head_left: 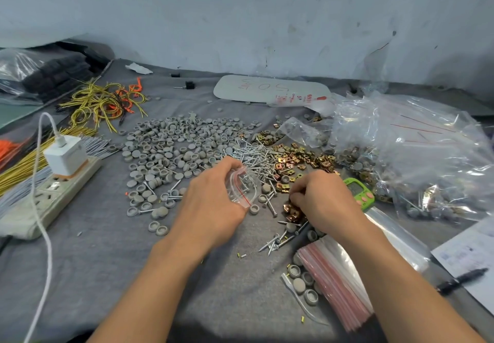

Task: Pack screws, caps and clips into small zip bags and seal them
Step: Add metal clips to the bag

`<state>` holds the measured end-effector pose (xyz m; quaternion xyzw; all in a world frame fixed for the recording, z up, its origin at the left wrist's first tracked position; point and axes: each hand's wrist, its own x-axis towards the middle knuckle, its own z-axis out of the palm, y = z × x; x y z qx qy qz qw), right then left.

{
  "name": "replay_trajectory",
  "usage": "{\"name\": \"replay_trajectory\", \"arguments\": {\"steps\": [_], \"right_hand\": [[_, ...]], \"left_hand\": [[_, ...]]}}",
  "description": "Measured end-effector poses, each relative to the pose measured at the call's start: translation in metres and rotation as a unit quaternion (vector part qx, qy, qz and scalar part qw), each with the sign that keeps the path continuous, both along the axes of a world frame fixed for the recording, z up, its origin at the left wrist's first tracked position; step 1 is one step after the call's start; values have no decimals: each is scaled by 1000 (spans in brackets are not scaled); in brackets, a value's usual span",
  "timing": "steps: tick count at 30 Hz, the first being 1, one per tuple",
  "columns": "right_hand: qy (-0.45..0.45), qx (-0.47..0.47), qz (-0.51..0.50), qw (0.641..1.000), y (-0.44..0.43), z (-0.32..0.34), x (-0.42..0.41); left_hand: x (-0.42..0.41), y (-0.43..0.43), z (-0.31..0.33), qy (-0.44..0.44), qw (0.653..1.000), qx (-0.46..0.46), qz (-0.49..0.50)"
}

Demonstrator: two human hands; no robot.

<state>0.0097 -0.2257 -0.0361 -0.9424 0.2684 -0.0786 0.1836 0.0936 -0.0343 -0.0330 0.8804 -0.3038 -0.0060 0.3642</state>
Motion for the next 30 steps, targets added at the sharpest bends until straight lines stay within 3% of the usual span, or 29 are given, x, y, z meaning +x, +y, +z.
{"name": "replay_trajectory", "arguments": {"steps": [2,6,9,12,22,26,30], "right_hand": [[-66,30,-22,997,1,1,0],[-200,177,-23,963,8,7,-2],[-243,268,19,932,24,11,-5],[-247,302,56,919,38,12,-1],[-215,262,80,937,57,11,15],[-256,205,-3,945,28,14,8],[-83,89,-18,992,7,9,0]], "left_hand": [[0,-1,0,0,1000,2,2],[0,-3,-1,-8,1000,4,5],[-1,-4,-1,-23,1000,2,7],[-2,-4,0,-26,1000,6,10],[1,-1,1,-2,1000,0,16],[3,4,2,5,1000,-21,21],[1,6,5,11,999,-29,11]]}}
